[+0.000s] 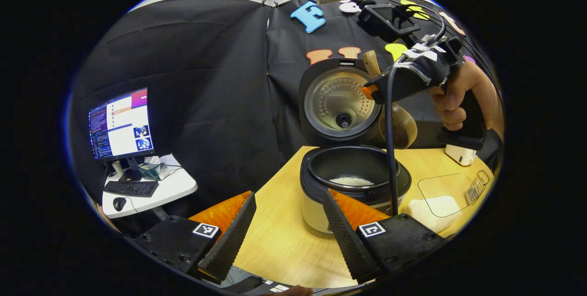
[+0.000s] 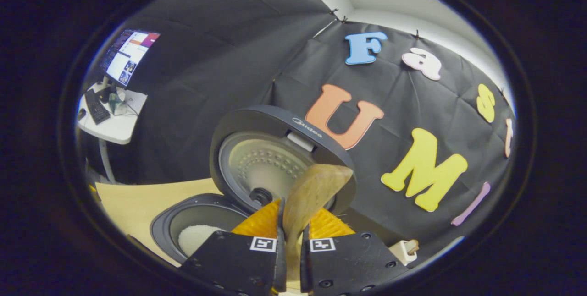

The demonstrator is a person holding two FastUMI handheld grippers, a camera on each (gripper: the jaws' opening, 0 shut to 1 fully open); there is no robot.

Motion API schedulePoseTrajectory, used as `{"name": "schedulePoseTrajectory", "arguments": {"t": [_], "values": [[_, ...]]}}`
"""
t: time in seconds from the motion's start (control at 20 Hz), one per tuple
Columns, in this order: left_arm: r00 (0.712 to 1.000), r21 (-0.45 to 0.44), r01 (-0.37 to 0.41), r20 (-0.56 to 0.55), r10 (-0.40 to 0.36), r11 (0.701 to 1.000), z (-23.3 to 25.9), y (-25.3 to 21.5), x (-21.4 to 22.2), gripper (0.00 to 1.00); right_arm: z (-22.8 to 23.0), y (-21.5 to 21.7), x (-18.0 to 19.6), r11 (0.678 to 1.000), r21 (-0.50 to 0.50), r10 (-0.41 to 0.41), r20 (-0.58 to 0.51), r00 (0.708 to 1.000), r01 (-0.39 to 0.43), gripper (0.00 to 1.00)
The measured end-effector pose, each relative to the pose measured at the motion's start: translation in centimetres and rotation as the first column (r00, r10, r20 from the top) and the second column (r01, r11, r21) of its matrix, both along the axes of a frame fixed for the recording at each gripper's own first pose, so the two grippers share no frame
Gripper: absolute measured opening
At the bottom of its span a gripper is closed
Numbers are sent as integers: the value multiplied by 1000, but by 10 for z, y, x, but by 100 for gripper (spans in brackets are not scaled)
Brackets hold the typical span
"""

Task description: Close the left gripper, press the button to open the rice cooker; take a wooden spoon from the chopstick holder with the right hand, scoop a spoonful of rice and pour it into the rice cooker, then put the wooden spoon back into the chopstick holder.

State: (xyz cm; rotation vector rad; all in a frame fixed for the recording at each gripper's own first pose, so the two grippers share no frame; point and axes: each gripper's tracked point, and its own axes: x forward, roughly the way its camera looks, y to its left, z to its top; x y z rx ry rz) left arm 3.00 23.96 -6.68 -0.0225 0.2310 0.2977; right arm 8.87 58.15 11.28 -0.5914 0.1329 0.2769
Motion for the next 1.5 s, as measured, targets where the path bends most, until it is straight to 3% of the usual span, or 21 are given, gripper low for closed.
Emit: {"name": "schedulePoseTrajectory", "arguments": {"t": [0.15,0.55,0.75,1.05,1.2,1.5], "values": [[1000,3,12,14,-12,1000,6,-13,4,95,8,-21,-2,1000,26,-18,6,1000,18,12],[990,31,128,51,-129,991,26,-63,6,95,30,-152,-5,982,142,-124,13,992,121,12],[990,67,125,60,-129,990,34,-71,4,95,36,-221,-8,964,194,-187,15,982,180,12],[986,83,139,78,-146,987,43,-86,4,95,22,-315,-15,915,297,-279,-20,960,272,12],[978,37,175,109,-178,984,46,-96,7,94,5,-360,-16,888,331,-321,-48,946,318,14],[977,11,176,124,-176,984,48,-86,4,94,-50,-451,-18,813,377,-428,-128,895,443,12]]}}
